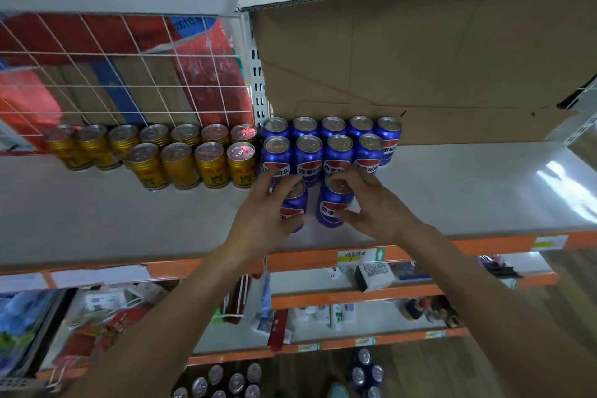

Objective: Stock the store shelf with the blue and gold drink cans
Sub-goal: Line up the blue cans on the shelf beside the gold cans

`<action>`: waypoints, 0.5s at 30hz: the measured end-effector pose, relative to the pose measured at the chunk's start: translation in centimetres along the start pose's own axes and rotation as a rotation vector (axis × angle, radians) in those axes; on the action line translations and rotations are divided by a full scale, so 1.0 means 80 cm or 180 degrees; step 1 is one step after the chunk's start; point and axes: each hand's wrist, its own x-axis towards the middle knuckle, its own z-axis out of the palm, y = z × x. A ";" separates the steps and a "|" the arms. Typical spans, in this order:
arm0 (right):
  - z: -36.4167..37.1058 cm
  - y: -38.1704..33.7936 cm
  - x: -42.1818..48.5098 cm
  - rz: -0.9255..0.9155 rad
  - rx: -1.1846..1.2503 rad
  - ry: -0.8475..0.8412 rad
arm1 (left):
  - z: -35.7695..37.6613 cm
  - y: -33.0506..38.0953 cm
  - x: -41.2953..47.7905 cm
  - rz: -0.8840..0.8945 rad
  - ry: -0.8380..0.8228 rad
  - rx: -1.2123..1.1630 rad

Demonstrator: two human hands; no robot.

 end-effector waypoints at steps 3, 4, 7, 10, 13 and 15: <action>0.013 -0.005 0.000 0.0262 -0.0012 0.0150 | 0.012 0.003 -0.006 -0.0173 0.0092 0.0046; 0.019 -0.007 -0.001 0.0309 -0.0001 0.0196 | 0.015 0.003 -0.008 -0.0195 0.0067 0.0036; 0.028 -0.008 -0.004 0.0170 0.0055 0.0374 | 0.020 0.000 -0.011 -0.0242 0.0066 -0.0083; 0.030 -0.005 -0.001 0.0013 0.0142 0.0428 | 0.022 -0.003 -0.009 -0.0228 0.0082 -0.0163; 0.038 -0.005 0.004 -0.0118 0.0201 0.0469 | 0.022 -0.006 -0.001 -0.0263 0.0122 -0.0116; 0.045 -0.007 0.009 -0.0140 0.0229 0.0513 | 0.021 -0.007 0.004 -0.0254 0.0151 -0.0081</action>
